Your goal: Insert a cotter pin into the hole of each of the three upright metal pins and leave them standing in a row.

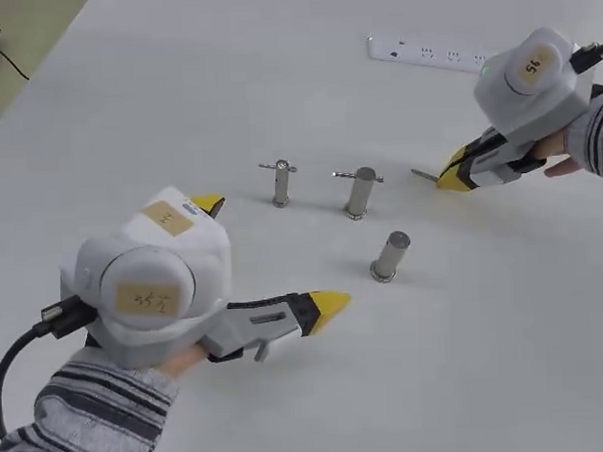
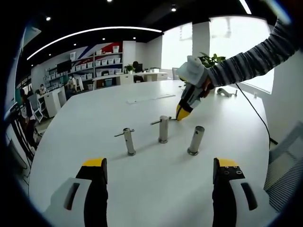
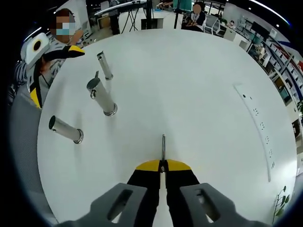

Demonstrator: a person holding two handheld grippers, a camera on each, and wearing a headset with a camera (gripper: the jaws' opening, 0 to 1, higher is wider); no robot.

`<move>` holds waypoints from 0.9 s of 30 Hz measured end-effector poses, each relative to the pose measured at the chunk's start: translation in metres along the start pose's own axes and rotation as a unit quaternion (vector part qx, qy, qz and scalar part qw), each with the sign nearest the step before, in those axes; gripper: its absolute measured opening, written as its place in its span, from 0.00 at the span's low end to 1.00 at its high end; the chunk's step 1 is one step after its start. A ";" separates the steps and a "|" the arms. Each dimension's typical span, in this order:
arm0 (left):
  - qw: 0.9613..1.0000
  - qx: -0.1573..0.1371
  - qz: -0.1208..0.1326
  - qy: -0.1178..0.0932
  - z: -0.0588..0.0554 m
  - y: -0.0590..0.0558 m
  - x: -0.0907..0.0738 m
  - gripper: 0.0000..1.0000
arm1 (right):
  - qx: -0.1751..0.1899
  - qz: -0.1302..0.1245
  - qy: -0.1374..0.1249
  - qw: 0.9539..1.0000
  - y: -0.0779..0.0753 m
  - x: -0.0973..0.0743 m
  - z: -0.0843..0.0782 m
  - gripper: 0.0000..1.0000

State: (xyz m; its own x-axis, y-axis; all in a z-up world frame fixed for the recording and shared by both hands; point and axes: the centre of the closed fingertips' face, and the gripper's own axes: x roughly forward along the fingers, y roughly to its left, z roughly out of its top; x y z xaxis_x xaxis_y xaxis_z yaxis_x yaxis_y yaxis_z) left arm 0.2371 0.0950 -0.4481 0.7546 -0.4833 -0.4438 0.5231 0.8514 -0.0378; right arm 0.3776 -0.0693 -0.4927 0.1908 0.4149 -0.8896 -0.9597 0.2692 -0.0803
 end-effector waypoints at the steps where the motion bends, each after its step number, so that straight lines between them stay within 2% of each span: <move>1: 1.000 -0.001 0.001 0.000 0.000 0.001 0.000 0.91 | -0.002 -0.002 -0.005 1.000 0.003 -0.002 0.001 0.00; 5: 1.000 -0.007 0.000 0.001 -0.002 0.001 0.000 0.90 | -0.011 -0.010 -0.021 1.000 0.002 -0.007 0.003 0.00; 14: 1.000 -0.005 -0.024 0.006 -0.002 -0.013 0.000 0.84 | -0.031 -0.034 -0.048 0.998 0.021 -0.031 0.005 0.00; 23: 0.999 0.008 -0.044 -0.008 0.020 -0.023 -0.005 0.76 | -0.071 -0.047 -0.058 0.995 0.051 -0.047 0.006 0.00; 27: 0.998 -0.002 -0.060 -0.013 0.028 -0.028 -0.007 0.70 | -0.097 -0.048 -0.067 0.992 0.067 -0.053 0.011 0.00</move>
State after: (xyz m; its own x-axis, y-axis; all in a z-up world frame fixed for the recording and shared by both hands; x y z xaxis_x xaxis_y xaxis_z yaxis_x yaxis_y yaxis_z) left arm 0.2280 0.0687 -0.4191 0.6960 -0.5873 -0.4132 0.6091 0.7876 -0.0934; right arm 0.3057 -0.0642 -0.4463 0.2956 0.5116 -0.8067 -0.9552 0.1452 -0.2580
